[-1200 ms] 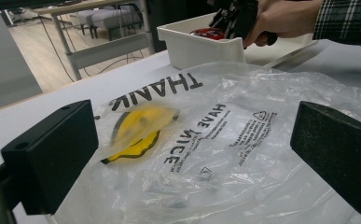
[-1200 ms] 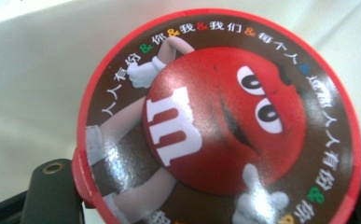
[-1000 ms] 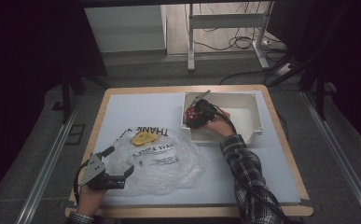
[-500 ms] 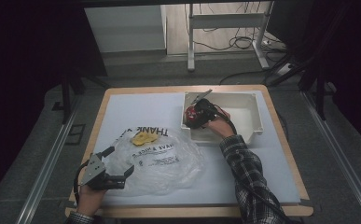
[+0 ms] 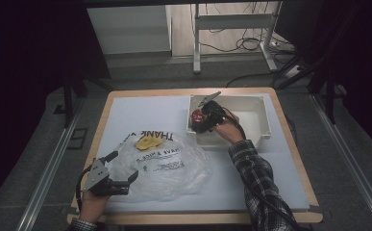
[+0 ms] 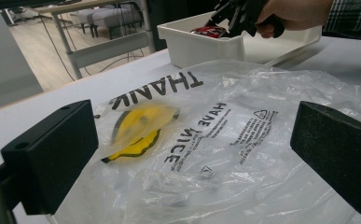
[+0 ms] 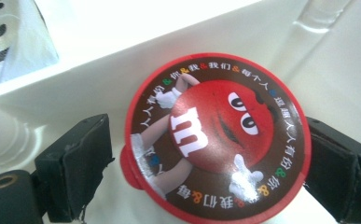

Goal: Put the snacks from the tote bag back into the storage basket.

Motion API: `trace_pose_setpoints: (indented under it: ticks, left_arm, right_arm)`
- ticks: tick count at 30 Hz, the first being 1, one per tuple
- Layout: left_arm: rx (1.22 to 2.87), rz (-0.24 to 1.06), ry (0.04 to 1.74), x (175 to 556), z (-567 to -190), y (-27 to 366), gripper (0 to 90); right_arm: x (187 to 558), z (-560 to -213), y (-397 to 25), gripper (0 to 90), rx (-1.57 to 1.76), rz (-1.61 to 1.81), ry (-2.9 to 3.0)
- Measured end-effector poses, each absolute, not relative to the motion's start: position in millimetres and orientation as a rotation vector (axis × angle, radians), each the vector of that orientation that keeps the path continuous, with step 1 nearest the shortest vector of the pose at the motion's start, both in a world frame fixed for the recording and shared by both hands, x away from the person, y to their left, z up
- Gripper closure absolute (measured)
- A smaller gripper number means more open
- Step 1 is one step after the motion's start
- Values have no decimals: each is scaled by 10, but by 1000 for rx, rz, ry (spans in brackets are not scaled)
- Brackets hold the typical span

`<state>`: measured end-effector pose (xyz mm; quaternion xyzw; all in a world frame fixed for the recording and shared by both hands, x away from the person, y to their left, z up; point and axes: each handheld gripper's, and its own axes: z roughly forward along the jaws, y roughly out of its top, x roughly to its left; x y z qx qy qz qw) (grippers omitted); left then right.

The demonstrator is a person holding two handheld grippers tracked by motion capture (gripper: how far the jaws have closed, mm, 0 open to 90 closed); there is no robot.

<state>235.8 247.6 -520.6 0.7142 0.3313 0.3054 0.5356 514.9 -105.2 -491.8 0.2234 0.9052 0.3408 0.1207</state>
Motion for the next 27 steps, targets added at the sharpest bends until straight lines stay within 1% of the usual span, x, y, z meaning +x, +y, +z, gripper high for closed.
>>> trace_pose_setpoints:
  ticks: [27]
  left_arm:
    - [1706,729,790,2359,-5208,2472,6]
  right_arm:
    - [5006,-4741,-1176,67,624,1057,2602]
